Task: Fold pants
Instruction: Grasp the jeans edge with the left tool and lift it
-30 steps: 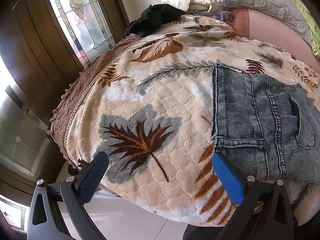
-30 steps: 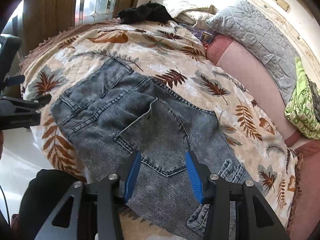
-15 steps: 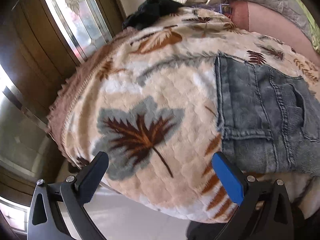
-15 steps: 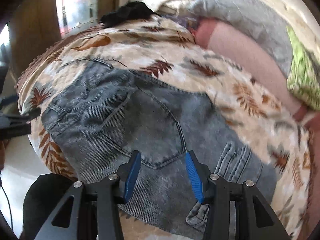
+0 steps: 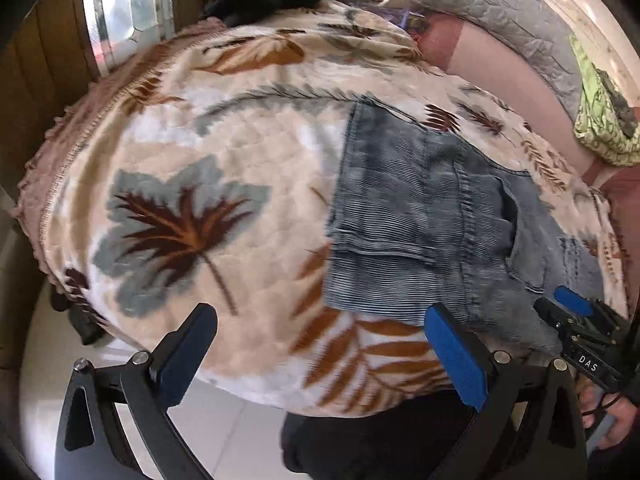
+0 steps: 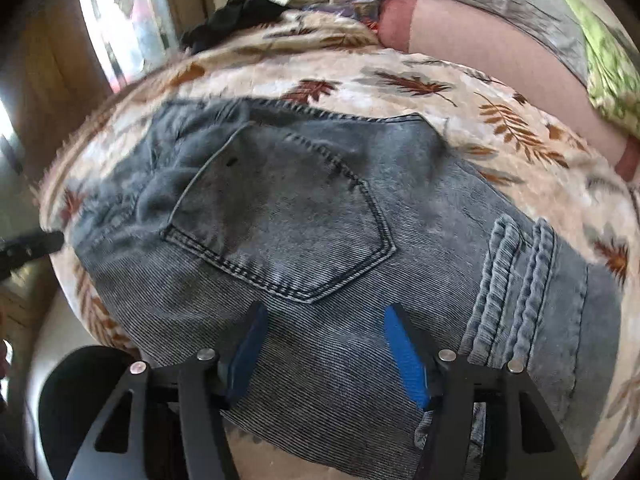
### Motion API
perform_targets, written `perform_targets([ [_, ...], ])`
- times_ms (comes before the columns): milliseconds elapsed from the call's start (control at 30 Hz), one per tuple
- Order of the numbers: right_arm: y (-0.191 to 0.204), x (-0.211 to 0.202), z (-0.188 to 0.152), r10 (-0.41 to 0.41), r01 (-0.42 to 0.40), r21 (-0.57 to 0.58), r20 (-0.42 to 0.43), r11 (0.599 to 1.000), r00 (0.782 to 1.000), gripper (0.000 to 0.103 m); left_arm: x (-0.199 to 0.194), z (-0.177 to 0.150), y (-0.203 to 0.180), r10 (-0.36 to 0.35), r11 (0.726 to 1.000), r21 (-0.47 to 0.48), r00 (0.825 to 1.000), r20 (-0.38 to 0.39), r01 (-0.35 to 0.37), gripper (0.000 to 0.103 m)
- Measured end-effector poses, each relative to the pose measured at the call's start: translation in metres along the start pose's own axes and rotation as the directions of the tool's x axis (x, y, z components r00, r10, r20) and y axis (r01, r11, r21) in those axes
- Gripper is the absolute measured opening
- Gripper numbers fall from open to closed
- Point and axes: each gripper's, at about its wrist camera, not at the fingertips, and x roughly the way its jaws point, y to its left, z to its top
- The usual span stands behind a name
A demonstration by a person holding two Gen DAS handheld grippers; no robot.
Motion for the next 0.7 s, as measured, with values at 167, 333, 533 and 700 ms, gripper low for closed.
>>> perform_targets([
  [167, -0.017, -0.034, -0.018, -0.011, -0.005, 0.073, 0.221, 0.997, 0.975, 0.064, 0.02, 0.005, -0.005, -0.095, 0.993, -0.075, 0.995, -0.034, 0.092, 0.103],
  [333, -0.046, -0.057, -0.027, -0.069, 0.014, 0.165, 0.334, 0.986, 0.94, 0.064, 0.034, 0.017, -0.014, -0.155, 0.985, -0.075, 0.987, -0.036, 0.152, 0.08],
  [533, -0.072, -0.065, -0.028, -0.135, 0.033, 0.266, 0.374, 0.963, 0.918, 0.064, 0.041, 0.028, -0.026, -0.159, 0.987, -0.034, 0.987, -0.027, 0.158, 0.067],
  [700, -0.096, -0.06, -0.028, -0.153, 0.014, 0.374, 0.344, 0.927, 0.926, 0.064, 0.051, 0.035, -0.026, -0.178, 0.983, -0.053, 0.984, -0.014, 0.178, 0.053],
])
